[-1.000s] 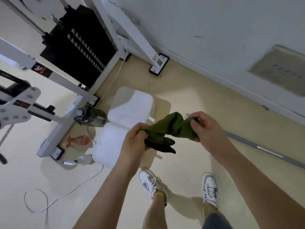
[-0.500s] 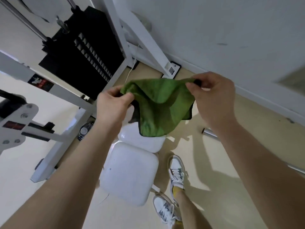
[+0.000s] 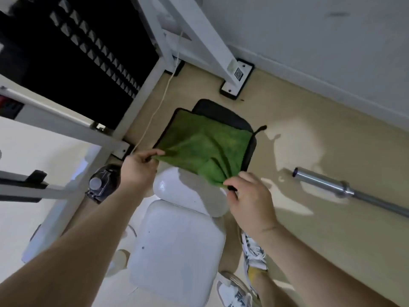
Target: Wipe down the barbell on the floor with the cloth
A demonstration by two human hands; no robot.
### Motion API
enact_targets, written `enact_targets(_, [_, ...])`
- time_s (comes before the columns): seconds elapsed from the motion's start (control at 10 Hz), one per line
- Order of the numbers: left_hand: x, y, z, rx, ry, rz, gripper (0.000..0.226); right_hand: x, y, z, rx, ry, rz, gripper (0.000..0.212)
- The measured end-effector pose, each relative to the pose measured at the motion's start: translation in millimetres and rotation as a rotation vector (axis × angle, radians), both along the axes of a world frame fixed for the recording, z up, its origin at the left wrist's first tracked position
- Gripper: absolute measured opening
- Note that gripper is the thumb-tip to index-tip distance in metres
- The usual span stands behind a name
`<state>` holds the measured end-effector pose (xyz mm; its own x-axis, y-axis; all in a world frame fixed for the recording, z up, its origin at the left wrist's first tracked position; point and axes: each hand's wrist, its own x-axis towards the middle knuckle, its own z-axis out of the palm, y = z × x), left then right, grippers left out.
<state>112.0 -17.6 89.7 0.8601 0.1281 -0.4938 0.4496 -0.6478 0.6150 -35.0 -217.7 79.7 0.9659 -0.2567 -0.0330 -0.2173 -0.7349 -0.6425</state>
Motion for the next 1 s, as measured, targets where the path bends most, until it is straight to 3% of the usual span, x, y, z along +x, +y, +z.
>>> enact_targets(0.1, [-19.3, 25.8, -44.2, 0.101, 0.111, 0.023, 0.031, -25.6, 14.7, -47.6, 0.014, 0.187, 0.102, 0.016])
enact_targets(0.3, [-34.1, 37.4, -40.1, 0.162, -0.092, -0.03, 0.026, -27.3, 22.4, -62.8, 0.037, 0.197, 0.162, 0.013])
enact_targets(0.4, [-45.3, 41.2, -39.6, 0.359, -0.194, -0.101, 0.026, -29.6, 23.8, -58.8, 0.098, 0.206, 0.18, 0.008])
enact_targets(0.5, [-52.1, 50.1, -54.8, 0.515, -0.168, -0.224, 0.03, -35.1, 24.4, -59.5, 0.061, 0.312, 0.251, 0.011])
enact_targets(0.6, [-53.5, 44.4, -67.4, 0.731, 0.077, -0.467, 0.051, -39.8, 25.7, -70.7, -0.119, 0.572, 0.34, 0.029])
enact_targets(0.7, [-56.8, 18.1, -68.6, 0.827, 0.11, -0.767, 0.065, -46.9, 24.5, -77.8, -0.175, 0.781, 0.396, 0.041])
enact_targets(0.8, [-73.8, -9.9, -75.4, 0.726, 0.214, -1.116, 0.073, -56.2, 21.1, -72.4, -0.113, 0.788, 0.364, 0.052])
enact_targets(0.9, [-82.3, -22.3, -66.0, 0.72, 0.354, -1.083, 0.072, -61.5, 8.7, -49.9, -0.025, 0.796, 0.296, 0.066])
enact_targets(1.0, [-84.1, -33.7, -39.6, 0.552, 0.196, -0.944, 0.067, -67.5, -15.3, -17.6, 0.074, 0.762, 0.126, 0.069])
